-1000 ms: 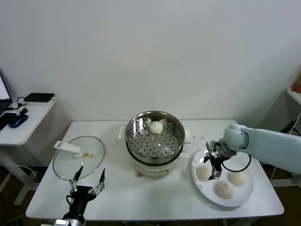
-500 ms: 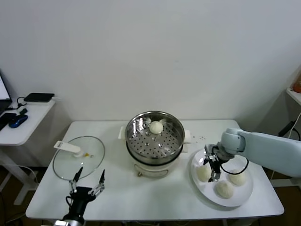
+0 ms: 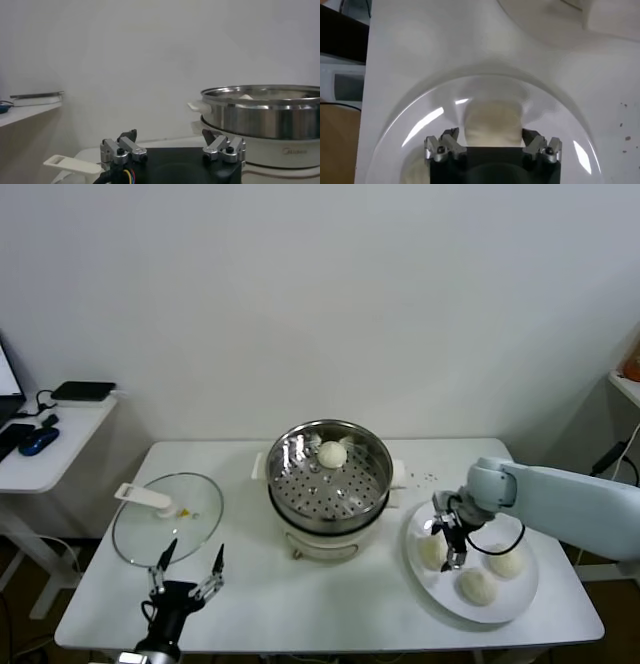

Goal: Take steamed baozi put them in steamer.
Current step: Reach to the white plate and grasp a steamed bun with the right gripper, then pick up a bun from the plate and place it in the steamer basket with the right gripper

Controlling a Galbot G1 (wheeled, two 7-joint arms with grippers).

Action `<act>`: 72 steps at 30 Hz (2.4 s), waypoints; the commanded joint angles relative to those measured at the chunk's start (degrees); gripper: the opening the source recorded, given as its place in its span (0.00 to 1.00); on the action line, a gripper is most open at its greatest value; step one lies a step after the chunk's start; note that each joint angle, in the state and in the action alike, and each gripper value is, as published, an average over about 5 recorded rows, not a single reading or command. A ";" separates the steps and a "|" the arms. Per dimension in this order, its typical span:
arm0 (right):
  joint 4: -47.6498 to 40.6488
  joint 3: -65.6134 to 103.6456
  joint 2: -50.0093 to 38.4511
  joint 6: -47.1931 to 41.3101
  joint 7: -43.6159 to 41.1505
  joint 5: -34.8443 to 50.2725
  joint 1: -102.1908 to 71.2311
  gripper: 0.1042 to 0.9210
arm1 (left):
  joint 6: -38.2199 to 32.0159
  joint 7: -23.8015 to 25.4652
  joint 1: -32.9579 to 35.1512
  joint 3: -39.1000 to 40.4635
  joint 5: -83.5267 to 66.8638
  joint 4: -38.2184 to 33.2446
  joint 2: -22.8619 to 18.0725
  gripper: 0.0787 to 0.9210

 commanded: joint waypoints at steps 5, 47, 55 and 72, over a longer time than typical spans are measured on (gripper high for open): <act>0.05 0.40 -0.43 0.06 -0.58 0.01 -0.01 0.75 | -0.09 -0.01 0.04 0.01 0.09 0.17 -0.10 0.88; -4.01 -12.50 24.29 1.86 -6.25 30.02 38.82 0.72 | -1.54 -0.11 -0.35 0.87 0.94 0.24 0.37 0.88; -14.33 -7.60 35.59 1.19 -5.85 27.17 30.44 0.72 | -1.52 -0.20 -0.43 0.57 0.98 -0.02 0.56 0.88; -20.54 -3.04 39.21 -0.45 -4.16 19.74 16.90 0.72 | -1.58 -0.32 -0.35 -0.17 0.46 0.21 0.70 0.88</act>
